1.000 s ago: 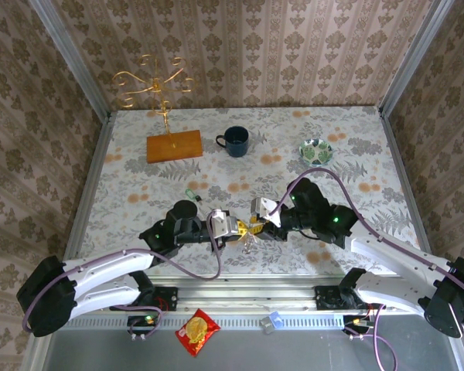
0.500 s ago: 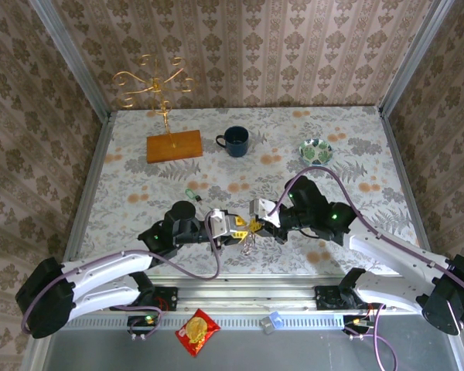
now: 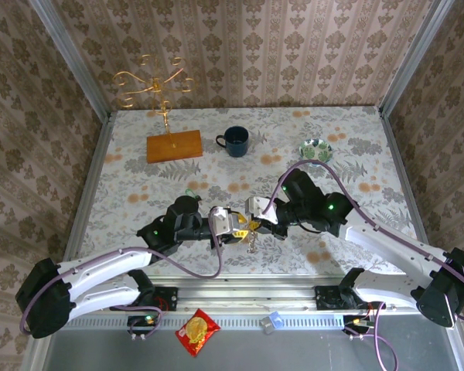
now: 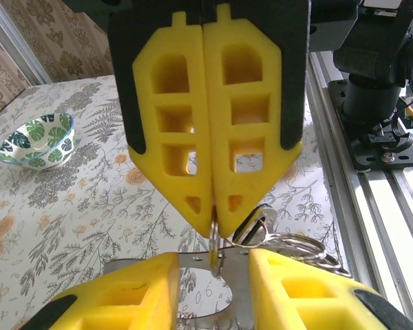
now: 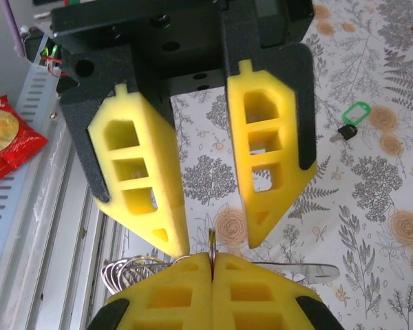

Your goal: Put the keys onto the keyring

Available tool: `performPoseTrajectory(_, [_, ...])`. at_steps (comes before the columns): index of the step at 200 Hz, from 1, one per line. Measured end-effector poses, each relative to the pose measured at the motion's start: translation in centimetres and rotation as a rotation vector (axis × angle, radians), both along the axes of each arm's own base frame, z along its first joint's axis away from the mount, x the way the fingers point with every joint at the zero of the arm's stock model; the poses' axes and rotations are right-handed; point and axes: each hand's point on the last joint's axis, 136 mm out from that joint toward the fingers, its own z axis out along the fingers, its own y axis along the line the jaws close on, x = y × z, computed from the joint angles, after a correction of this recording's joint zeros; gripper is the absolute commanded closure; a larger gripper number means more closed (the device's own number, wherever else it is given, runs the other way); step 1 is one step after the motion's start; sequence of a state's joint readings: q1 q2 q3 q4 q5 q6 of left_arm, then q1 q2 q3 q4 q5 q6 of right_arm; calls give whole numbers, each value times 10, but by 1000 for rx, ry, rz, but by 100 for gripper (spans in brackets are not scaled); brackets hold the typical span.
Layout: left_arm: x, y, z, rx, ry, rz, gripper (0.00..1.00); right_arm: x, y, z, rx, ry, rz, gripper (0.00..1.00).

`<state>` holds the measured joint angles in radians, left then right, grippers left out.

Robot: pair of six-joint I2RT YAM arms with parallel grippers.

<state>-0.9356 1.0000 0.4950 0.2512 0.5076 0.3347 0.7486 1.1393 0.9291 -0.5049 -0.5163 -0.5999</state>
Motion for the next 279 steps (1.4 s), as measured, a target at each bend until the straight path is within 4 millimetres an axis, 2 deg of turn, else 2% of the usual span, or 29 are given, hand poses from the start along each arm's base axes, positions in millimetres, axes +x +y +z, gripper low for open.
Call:
performPoseTrajectory(92, [-1, 0, -9, 38, 3, -9, 80, -5, 4, -8, -73, 6, 35, 100])
performPoseTrajectory(117, [-1, 0, -9, 44, -1, -15, 88, -3, 5, -8, -87, -4, 36, 100])
performPoseTrajectory(140, [-1, 0, -9, 50, -5, -18, 100, -1, 5, -8, -97, -15, 34, 100])
performPoseTrajectory(147, [-1, 0, -10, 53, -8, -20, 100, -1, 6, -9, -98, -16, 35, 100])
performPoseTrajectory(163, [-1, 0, -10, 54, -6, -20, 100, -1, 5, -9, -99, -15, 31, 84])
performPoseTrajectory(193, [-1, 0, -9, 49, -10, -19, 100, 2, 4, -3, -40, -7, -21, 67])
performPoseTrajectory(239, [0, -2, -5, 18, -18, -14, 100, 3, -15, 14, 87, -4, -149, 63])
performPoseTrajectory(279, [0, -1, -8, 5, -20, -12, 100, -3, -25, 5, 121, 51, -224, 63])
